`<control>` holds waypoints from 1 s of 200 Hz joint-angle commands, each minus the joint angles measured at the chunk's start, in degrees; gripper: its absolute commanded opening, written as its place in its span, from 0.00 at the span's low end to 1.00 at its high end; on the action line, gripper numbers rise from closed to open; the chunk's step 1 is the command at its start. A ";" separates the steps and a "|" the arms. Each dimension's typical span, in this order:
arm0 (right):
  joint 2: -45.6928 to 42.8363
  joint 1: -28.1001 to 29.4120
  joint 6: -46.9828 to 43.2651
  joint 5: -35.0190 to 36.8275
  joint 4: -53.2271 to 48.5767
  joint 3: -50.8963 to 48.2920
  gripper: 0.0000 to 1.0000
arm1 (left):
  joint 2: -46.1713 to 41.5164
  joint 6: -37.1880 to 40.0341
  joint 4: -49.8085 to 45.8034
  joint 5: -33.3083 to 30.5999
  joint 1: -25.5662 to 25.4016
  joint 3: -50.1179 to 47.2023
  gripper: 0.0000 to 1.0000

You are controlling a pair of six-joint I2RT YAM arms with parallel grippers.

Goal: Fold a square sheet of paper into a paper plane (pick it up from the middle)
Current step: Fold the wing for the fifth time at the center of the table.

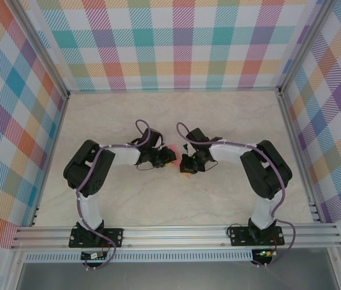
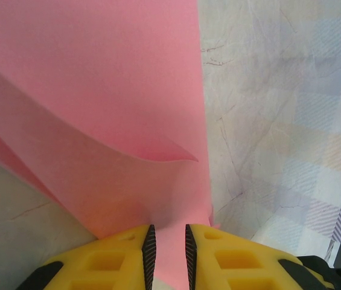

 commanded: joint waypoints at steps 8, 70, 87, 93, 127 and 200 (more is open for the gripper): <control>0.96 -0.50 -1.29 1.50 -3.12 -1.70 0.08 | 3.77 0.34 -4.75 -5.43 -0.55 -0.36 0.24; 0.12 -1.93 -2.39 0.16 -2.64 -4.09 0.07 | 4.32 0.70 -6.56 -6.74 -0.49 0.29 0.24; -0.08 -2.06 -2.57 0.16 -2.76 -4.71 0.07 | 4.35 0.80 -6.81 -6.84 -0.55 0.38 0.24; -0.37 -2.12 -2.66 -0.05 -2.77 -4.84 0.07 | 4.42 0.76 -6.92 -6.84 -0.55 0.35 0.24; -3.71 -2.11 -3.19 -2.21 -2.58 -5.38 0.07 | 4.39 0.77 -7.02 -6.75 -0.55 0.44 0.24; -2.68 -2.28 -2.76 -0.02 -3.53 -8.41 0.06 | 4.50 1.00 -7.33 -6.42 -0.55 0.87 0.24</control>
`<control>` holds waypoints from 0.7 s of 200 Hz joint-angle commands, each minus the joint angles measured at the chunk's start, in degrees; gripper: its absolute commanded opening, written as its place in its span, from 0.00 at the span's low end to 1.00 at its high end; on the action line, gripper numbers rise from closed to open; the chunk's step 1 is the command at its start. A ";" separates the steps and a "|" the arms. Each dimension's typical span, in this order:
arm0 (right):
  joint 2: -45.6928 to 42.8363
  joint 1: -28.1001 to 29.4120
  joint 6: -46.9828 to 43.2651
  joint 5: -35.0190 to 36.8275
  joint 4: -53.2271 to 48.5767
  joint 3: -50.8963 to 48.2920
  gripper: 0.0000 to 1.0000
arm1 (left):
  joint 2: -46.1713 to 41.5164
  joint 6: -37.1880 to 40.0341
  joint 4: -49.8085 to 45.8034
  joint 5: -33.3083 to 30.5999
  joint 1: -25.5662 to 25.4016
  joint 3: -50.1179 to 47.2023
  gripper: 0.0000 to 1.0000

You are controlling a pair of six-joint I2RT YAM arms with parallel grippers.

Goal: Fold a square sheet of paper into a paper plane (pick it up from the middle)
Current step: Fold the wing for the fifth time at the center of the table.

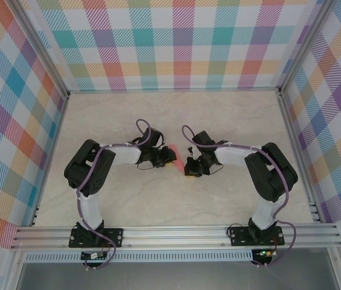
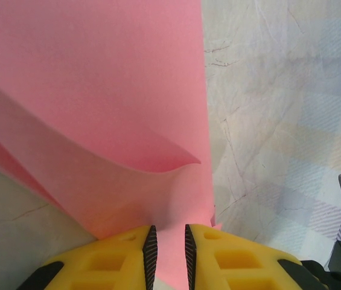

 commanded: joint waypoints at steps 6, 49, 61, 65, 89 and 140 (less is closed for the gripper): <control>-0.28 -0.31 -0.60 2.24 -5.05 -2.57 0.06 | 4.08 0.93 -4.92 -5.73 -0.35 -0.60 0.24; -4.01 -0.15 0.51 -2.31 0.72 0.95 0.07 | 3.80 0.99 -4.81 -5.09 -0.35 -0.34 0.24; -2.38 -0.13 1.11 -3.04 3.06 2.04 0.08 | 3.77 0.99 -4.77 -4.80 -0.35 -0.25 0.24; -1.39 -0.14 1.14 -3.15 3.45 2.53 0.07 | 3.82 1.00 -4.70 -4.84 -0.35 -0.17 0.24; 2.22 -0.14 1.97 -5.08 5.99 4.35 0.07 | 3.73 1.12 -4.73 -4.36 -0.38 -0.07 0.24; 5.82 -0.48 1.62 -1.83 4.87 4.87 0.06 | 2.89 2.36 -4.44 -2.42 -0.35 0.50 0.24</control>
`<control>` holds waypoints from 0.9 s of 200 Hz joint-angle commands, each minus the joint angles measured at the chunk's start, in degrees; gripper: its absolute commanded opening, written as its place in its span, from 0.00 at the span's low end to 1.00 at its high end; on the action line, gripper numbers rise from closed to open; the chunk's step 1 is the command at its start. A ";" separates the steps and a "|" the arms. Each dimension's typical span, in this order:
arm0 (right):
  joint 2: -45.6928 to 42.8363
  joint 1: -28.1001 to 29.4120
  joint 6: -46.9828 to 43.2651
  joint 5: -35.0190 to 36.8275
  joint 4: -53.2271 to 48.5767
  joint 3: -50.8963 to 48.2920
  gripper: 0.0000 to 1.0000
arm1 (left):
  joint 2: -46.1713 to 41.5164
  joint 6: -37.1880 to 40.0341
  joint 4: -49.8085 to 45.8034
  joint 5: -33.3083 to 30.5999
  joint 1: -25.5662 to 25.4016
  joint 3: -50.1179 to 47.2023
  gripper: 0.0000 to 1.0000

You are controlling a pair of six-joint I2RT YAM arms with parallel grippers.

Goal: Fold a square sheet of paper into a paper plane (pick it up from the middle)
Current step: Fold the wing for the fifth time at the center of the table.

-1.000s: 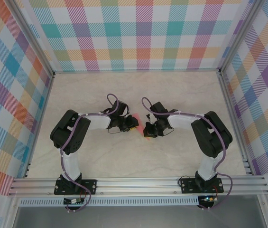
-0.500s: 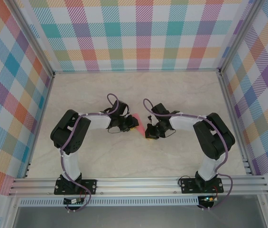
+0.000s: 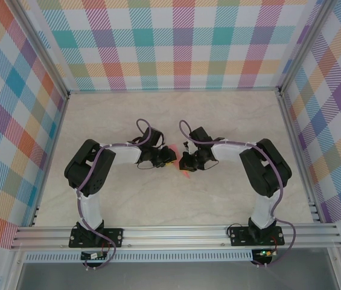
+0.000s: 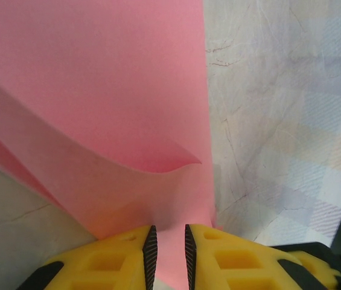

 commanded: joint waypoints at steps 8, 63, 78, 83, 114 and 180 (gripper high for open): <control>1.63 -0.62 0.46 1.25 -0.26 -0.01 0.06 | 2.38 3.02 -3.71 -2.19 -0.33 0.34 0.24; 2.64 -1.46 1.01 0.75 0.96 -3.86 0.06 | -3.64 11.73 -4.67 -2.20 0.00 2.96 0.27; 2.60 -1.64 1.17 0.65 1.17 -4.25 0.06 | -4.68 13.22 -4.60 -3.13 0.49 2.74 0.27; 2.62 -1.68 1.16 0.65 1.15 -4.33 0.06 | -4.93 13.54 -4.47 -3.34 0.67 2.63 0.27; 2.69 -1.94 0.99 0.46 1.22 -4.53 0.05 | -5.04 15.32 -4.42 -4.39 1.68 2.82 0.27; 3.04 -2.21 0.94 0.26 1.05 -4.53 0.05 | -2.82 17.05 -3.51 -6.24 3.51 2.61 0.27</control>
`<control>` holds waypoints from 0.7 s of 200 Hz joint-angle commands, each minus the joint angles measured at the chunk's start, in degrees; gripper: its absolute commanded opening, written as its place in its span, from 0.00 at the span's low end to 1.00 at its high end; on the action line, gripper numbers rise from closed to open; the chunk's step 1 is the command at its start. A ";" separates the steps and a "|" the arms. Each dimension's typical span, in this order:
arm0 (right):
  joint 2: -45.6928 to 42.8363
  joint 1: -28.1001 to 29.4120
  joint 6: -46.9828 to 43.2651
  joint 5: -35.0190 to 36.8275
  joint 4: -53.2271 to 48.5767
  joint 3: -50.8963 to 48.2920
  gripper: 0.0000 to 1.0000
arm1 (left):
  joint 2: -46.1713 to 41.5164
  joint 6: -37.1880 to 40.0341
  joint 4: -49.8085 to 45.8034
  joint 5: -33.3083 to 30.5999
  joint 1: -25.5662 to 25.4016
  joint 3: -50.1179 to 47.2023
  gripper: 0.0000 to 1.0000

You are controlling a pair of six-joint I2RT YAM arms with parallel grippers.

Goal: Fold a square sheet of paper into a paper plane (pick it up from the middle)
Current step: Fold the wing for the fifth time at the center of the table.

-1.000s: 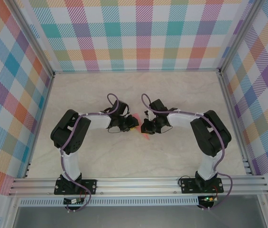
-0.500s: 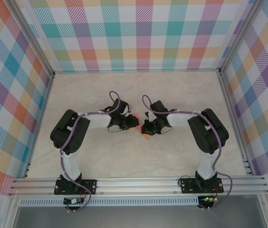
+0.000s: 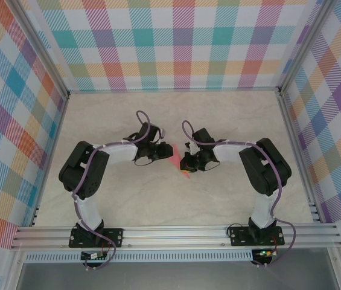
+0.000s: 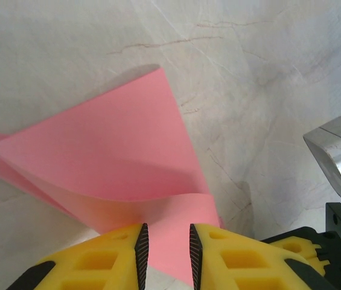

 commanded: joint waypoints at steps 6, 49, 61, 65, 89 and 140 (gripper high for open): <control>2.60 -0.42 -0.08 3.39 -3.01 -2.10 0.05 | 0.94 2.12 -0.20 -1.12 1.41 1.03 0.27; 2.95 -0.44 -0.19 3.30 -3.31 -1.93 0.05 | 3.65 2.67 -1.09 -0.99 2.63 2.78 0.27; 3.04 -0.40 -0.28 3.26 -3.33 -1.93 0.05 | 4.29 2.59 -0.86 -0.89 3.01 2.70 0.27; 3.12 -0.43 -0.24 3.22 -3.26 -1.93 0.05 | 4.44 2.60 -0.77 -0.89 3.09 2.70 0.26; 3.34 -0.41 -0.32 3.22 -3.42 -1.93 0.06 | 5.26 2.58 -0.69 -1.14 3.61 2.78 0.26; 3.39 -0.44 -0.89 3.45 -4.13 -2.19 0.06 | 5.30 3.27 -1.77 -1.92 4.39 3.55 0.26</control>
